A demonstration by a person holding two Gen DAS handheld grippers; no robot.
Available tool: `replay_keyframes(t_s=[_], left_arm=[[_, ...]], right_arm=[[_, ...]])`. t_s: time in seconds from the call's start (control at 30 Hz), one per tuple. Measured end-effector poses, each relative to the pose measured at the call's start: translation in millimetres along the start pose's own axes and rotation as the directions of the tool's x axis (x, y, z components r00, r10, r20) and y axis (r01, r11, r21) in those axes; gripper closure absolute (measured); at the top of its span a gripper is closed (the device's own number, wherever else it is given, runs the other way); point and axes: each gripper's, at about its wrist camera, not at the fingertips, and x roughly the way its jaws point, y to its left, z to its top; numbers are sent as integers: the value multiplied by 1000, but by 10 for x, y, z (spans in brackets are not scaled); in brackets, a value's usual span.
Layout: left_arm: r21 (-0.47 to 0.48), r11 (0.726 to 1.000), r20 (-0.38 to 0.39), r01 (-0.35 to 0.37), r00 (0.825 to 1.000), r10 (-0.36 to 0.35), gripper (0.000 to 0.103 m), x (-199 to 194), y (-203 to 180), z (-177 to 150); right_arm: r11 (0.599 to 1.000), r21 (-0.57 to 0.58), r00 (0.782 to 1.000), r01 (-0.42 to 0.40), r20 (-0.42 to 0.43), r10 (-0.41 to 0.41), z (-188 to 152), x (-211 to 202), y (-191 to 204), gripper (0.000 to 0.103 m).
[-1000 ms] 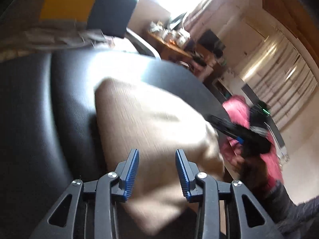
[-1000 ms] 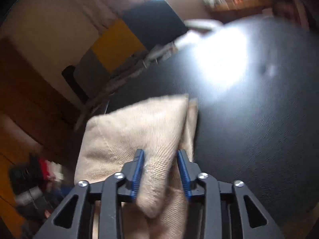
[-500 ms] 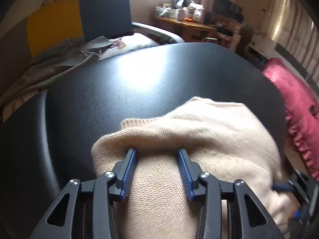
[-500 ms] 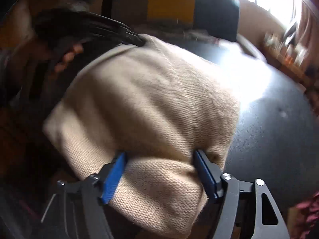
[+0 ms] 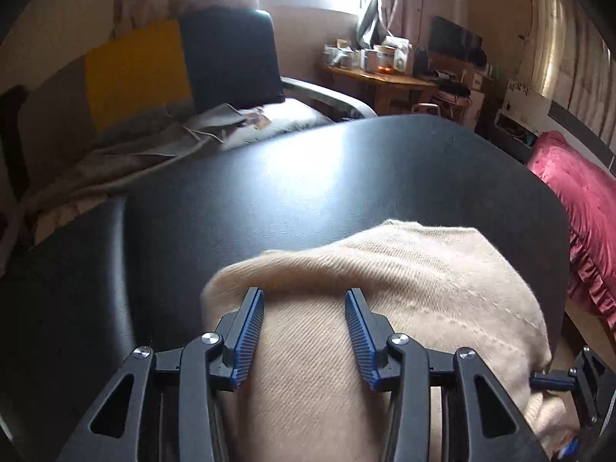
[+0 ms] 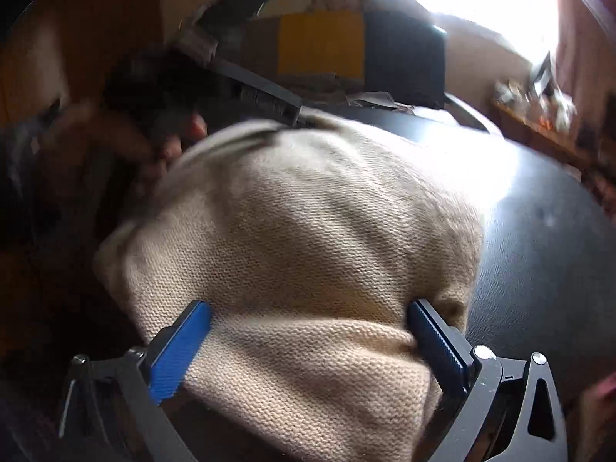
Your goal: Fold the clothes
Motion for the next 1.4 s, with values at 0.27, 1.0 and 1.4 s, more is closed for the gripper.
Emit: replay_keyframes(t_s=[0.27, 1.0, 1.4], left_arm=[[-35, 999, 0, -37, 999, 37, 56, -198, 8, -369], [-436, 741, 61, 512, 838, -543, 42, -209, 1132, -1023], [-482, 647, 35, 591, 751, -660, 44, 404, 920, -854]], right_arm=[[999, 30, 999, 44, 20, -44, 278, -135, 49, 0], [843, 443, 952, -305, 124, 280, 707, 66, -1266, 0], [757, 510, 889, -409, 36, 457, 630, 791, -1196, 0]])
